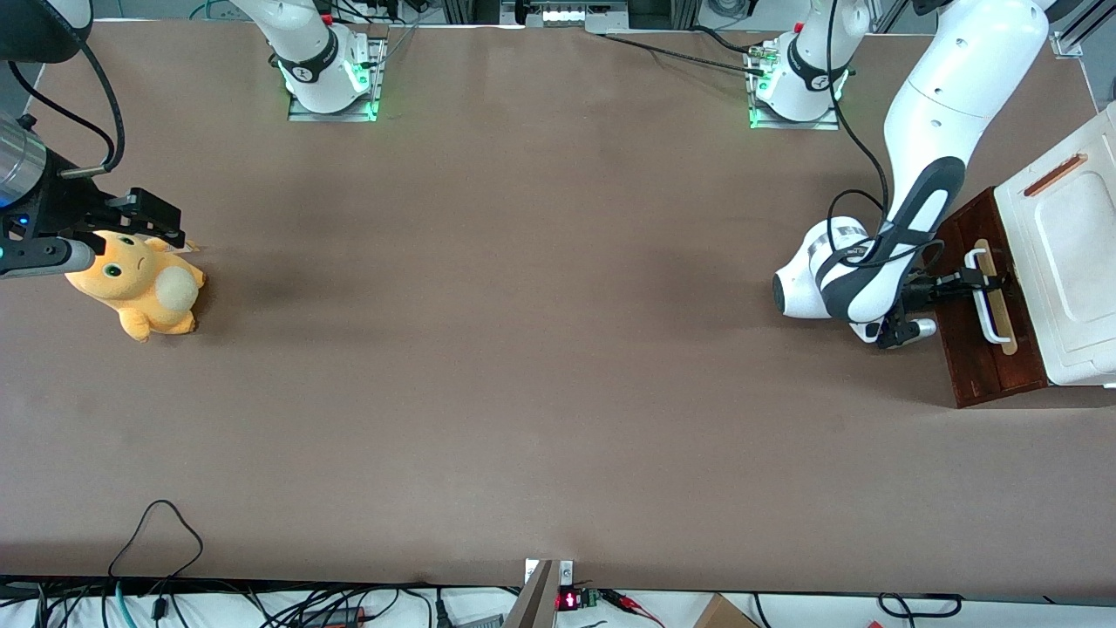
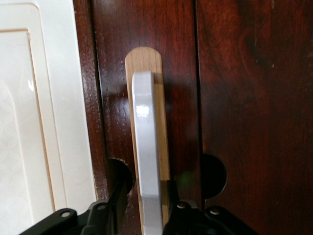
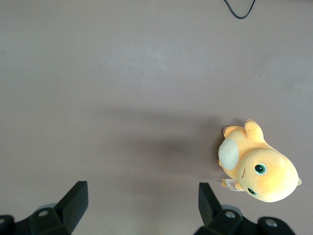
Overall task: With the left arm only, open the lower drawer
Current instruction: 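Close the left gripper on the white handle, then pull the handle with the left gripper, sliding the drawer out of the cabinet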
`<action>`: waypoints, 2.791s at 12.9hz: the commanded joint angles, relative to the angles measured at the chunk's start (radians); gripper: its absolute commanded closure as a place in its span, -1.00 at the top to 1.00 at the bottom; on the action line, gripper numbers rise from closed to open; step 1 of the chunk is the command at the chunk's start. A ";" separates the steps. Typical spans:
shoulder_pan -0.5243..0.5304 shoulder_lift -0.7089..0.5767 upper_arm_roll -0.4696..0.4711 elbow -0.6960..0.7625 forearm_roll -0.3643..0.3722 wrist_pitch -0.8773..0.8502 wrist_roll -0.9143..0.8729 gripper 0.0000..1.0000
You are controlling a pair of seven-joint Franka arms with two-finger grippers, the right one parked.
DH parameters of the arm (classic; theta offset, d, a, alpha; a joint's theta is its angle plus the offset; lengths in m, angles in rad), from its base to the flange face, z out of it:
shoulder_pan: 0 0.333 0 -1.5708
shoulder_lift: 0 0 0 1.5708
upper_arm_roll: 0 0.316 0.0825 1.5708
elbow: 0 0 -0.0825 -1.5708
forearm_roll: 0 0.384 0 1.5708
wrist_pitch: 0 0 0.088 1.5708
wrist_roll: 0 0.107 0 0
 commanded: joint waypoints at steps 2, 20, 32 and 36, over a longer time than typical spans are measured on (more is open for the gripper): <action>0.007 0.020 0.005 0.031 0.035 0.011 0.036 -0.26; -0.016 0.019 -0.048 0.046 0.052 -0.012 0.036 -1.00; -0.134 0.023 -0.154 0.074 0.015 -0.112 0.034 -0.37; -0.128 0.022 -0.151 0.074 0.015 -0.098 0.037 1.00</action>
